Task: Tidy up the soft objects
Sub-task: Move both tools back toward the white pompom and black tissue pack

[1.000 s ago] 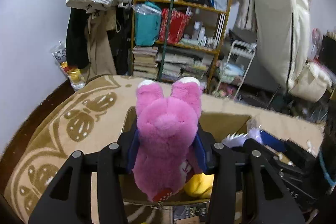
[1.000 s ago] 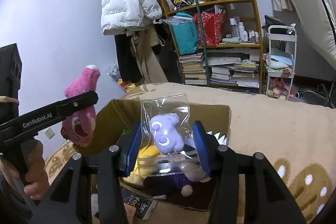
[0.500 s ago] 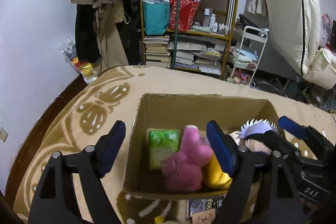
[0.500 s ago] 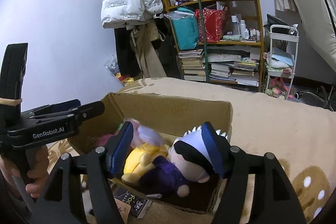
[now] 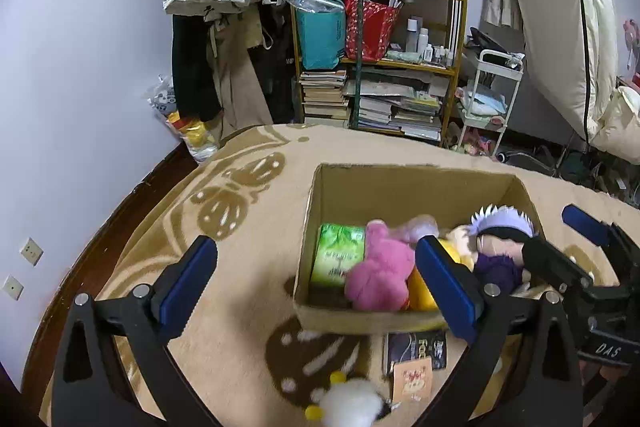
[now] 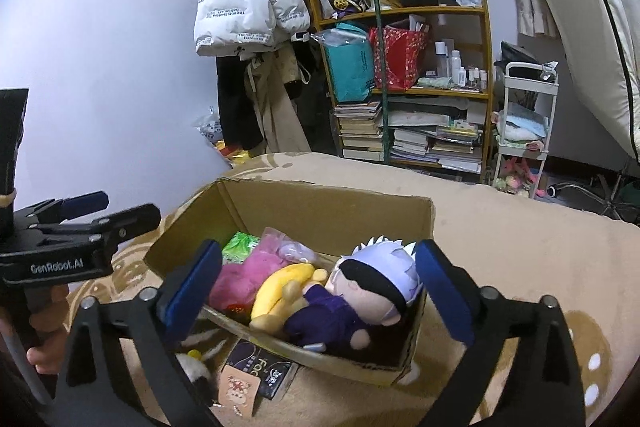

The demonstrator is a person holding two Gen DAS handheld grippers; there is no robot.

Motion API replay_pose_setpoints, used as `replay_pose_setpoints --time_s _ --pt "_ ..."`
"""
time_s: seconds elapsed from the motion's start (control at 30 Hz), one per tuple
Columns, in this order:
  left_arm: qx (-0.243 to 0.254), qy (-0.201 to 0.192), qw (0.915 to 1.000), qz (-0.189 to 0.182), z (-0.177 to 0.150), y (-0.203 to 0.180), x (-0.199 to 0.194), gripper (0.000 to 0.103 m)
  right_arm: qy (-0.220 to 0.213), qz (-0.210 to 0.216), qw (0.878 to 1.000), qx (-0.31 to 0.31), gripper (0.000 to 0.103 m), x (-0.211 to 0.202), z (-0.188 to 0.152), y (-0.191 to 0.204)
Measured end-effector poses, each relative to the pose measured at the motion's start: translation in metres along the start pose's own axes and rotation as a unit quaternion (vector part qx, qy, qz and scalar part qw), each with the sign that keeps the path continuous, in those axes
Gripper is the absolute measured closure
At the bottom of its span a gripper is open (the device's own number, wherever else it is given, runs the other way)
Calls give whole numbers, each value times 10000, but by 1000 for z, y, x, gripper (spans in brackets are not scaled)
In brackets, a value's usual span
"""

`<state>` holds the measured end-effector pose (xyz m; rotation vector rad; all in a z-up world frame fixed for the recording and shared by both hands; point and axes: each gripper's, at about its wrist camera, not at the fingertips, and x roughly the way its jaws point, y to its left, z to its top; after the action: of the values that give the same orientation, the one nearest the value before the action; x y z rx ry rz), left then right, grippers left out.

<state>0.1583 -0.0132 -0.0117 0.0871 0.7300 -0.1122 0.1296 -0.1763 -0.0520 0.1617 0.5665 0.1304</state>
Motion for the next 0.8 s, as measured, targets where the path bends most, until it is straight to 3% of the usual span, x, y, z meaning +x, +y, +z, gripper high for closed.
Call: replay_pose_setpoints --time_s 0.53,0.8 --pt "-142 20 9995 276 -27 17 -51 4 156 -167 9997 -24 0 -34 -14 21" --pt "-216 270 9988 346 -45 30 -66 4 341 -147 9992 -134 0 -46 -28 34"
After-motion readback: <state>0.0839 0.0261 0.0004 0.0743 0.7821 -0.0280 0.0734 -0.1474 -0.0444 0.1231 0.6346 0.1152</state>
